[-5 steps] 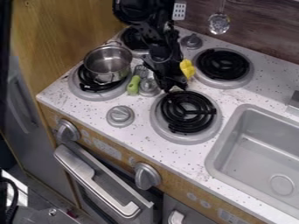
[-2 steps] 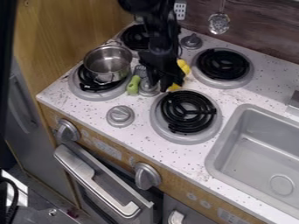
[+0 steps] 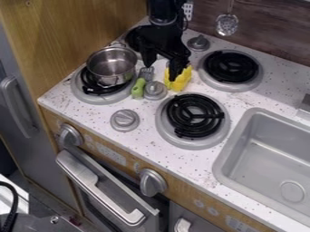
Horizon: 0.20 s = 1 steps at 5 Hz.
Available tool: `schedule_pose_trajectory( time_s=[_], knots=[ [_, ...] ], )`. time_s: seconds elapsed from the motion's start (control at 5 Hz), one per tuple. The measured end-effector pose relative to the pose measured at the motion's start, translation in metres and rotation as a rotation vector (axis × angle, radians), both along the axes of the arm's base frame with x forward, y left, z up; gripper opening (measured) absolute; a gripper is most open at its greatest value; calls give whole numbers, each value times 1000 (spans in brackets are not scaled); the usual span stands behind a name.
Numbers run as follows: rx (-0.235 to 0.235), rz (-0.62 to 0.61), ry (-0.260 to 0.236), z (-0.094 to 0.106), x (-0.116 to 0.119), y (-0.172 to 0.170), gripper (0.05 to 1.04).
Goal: Move the yellow thing in between the burner
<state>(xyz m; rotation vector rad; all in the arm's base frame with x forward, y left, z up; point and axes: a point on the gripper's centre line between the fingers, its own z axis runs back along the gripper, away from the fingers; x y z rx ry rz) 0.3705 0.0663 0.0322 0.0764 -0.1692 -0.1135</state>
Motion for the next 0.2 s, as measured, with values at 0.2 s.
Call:
schedule_pose_trajectory(
  time_s=[0.2],
  knots=[
    [-25, -13, 30, -1, -7, -3, 999]
  ],
)
